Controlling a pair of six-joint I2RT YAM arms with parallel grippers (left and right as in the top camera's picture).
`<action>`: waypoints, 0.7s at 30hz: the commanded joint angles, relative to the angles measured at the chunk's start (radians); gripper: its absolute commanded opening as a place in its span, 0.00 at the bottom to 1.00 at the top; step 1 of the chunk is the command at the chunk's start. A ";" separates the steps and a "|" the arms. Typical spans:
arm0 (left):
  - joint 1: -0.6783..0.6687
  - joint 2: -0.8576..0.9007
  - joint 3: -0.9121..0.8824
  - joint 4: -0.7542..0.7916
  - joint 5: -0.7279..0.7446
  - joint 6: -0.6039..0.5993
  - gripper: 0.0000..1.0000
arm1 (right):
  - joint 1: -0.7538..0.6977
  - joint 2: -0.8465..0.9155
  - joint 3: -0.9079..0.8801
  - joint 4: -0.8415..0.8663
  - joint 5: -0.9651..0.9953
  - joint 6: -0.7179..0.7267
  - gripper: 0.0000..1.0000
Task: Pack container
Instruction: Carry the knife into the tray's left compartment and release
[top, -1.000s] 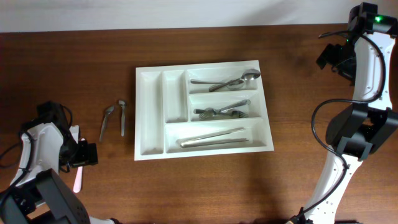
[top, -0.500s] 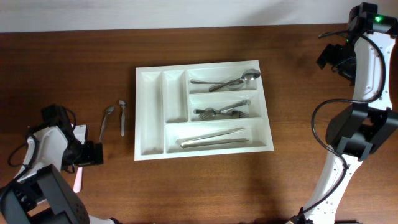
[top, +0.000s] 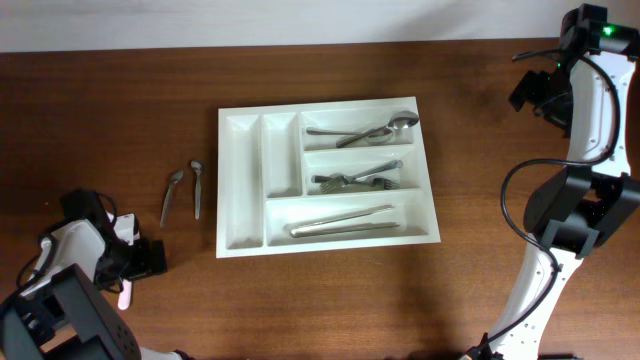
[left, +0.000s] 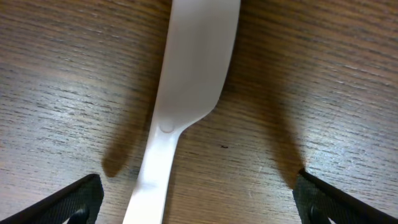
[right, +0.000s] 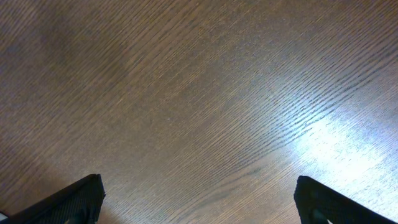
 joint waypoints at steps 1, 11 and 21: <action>0.010 0.011 -0.009 0.010 0.030 -0.014 0.99 | -0.002 -0.025 -0.002 0.003 0.020 0.003 0.99; 0.010 0.037 -0.013 0.034 0.029 -0.009 0.99 | -0.002 -0.025 -0.002 0.003 0.020 0.003 0.99; 0.010 0.045 -0.014 0.066 0.029 -0.009 0.48 | -0.002 -0.025 -0.002 0.003 0.019 0.003 0.99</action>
